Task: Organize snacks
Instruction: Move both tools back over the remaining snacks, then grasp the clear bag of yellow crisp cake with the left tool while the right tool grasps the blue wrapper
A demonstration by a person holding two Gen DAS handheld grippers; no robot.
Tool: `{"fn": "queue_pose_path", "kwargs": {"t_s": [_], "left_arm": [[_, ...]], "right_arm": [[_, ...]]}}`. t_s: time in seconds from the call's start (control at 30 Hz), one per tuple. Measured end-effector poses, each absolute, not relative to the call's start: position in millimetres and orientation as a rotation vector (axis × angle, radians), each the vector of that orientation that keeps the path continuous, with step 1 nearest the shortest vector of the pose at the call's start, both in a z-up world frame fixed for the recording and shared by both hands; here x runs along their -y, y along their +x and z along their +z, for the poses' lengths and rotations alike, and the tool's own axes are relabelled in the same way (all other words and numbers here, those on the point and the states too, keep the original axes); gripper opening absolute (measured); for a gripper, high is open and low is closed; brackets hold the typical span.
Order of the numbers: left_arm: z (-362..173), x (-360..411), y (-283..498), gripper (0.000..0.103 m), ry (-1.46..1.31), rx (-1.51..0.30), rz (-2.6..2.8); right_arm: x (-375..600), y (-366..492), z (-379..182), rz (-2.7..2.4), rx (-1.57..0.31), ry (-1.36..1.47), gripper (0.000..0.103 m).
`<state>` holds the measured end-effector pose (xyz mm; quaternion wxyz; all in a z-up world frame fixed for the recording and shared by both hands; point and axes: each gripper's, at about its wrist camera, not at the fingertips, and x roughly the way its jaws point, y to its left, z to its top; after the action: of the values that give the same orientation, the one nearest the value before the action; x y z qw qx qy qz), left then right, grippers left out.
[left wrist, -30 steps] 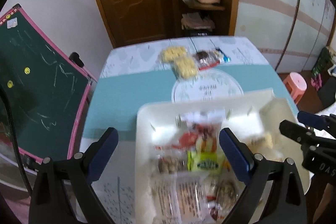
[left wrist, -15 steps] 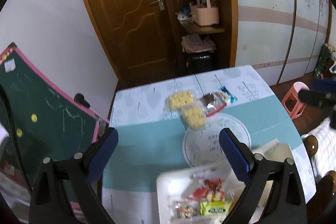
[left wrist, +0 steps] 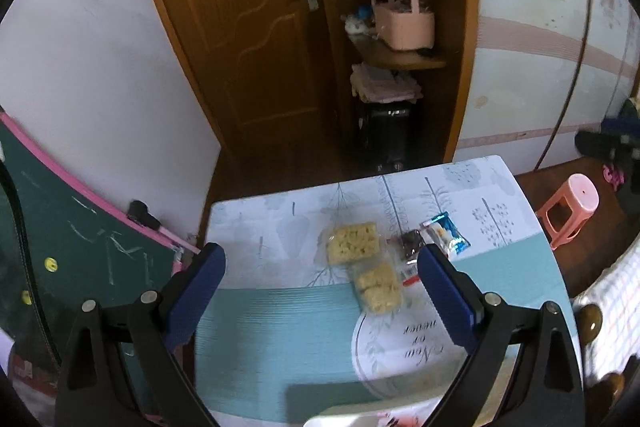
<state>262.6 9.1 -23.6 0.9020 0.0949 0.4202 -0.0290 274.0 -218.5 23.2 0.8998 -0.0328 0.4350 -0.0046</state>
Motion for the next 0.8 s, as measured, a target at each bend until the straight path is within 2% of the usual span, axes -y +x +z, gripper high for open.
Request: {"fn": "queue_pose_path", "kwargs": {"t_s": [0.17, 0.47, 0.6, 0.8], "left_arm": [[-73, -4, 317, 0.096, 0.143, -1.013, -0.068], [-201, 12, 368, 0.096, 0.177, -1.249, -0.055], [-241, 15, 377, 0.096, 0.112, -1.336, -0.055], [-268, 25, 381, 0.096, 0.105, -1.383, -0.075]], "right_arm": [[219, 328, -35, -0.021, -1.01, -0.096, 0.054], [218, 393, -181, -0.001, -1.266, -0.075, 0.054], [217, 406, -217, 0.023, -1.316, 0.005, 0.054], [209, 417, -242, 0.055, -1.352, 0.026, 0.054]]}}
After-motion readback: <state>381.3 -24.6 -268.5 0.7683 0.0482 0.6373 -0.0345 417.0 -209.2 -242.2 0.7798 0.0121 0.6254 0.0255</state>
